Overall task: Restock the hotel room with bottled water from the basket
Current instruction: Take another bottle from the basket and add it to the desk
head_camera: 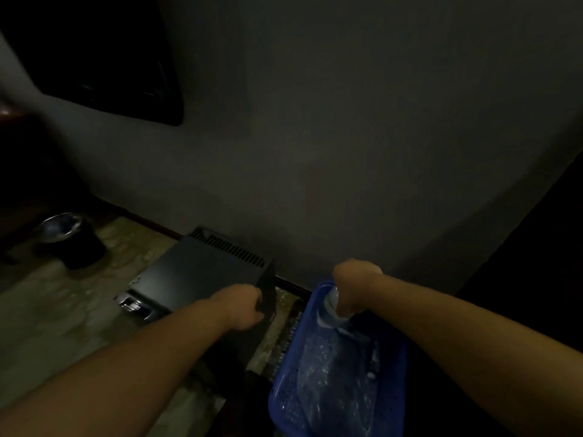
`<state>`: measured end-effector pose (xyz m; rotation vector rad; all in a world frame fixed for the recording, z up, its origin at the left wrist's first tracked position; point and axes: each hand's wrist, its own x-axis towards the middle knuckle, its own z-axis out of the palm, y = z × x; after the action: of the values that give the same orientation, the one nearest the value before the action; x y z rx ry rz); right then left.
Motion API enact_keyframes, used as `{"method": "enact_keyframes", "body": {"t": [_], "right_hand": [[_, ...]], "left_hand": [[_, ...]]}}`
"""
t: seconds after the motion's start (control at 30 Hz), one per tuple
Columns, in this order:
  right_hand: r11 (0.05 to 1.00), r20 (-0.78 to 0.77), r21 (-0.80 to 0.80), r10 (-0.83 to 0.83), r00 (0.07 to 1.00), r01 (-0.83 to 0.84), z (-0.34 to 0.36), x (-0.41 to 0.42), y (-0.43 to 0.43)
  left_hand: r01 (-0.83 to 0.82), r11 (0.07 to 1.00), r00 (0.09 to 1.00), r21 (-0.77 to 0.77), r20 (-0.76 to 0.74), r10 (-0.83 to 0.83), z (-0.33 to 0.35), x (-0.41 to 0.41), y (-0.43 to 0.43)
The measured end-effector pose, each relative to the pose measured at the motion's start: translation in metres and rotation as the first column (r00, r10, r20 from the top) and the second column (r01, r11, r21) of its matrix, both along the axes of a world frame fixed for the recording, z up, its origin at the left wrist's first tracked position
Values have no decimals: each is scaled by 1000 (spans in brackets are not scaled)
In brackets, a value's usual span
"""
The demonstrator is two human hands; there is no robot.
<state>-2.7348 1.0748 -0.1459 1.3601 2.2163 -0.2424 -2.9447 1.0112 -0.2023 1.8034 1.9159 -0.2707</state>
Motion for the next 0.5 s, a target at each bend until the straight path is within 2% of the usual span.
{"method": "enact_keyframes", "body": {"t": [0.13, 0.23, 0.37, 0.5], "right_hand": [[980, 28, -81, 184, 982, -182, 55, -71, -34], [936, 69, -131, 336, 939, -325, 75, -140, -67], [853, 68, -50, 522, 850, -520, 84, -236, -115], [754, 50, -26, 656, 753, -656, 95, -343, -179]], "left_hand": [[-82, 996, 995, -29, -52, 81, 38, -44, -61], [-165, 985, 985, 41, -52, 167, 64, -91, -107], [-296, 945, 951, 137, -48, 305, 86, -165, -174], [-488, 867, 868, 95, -52, 494, 92, -245, -269]]}}
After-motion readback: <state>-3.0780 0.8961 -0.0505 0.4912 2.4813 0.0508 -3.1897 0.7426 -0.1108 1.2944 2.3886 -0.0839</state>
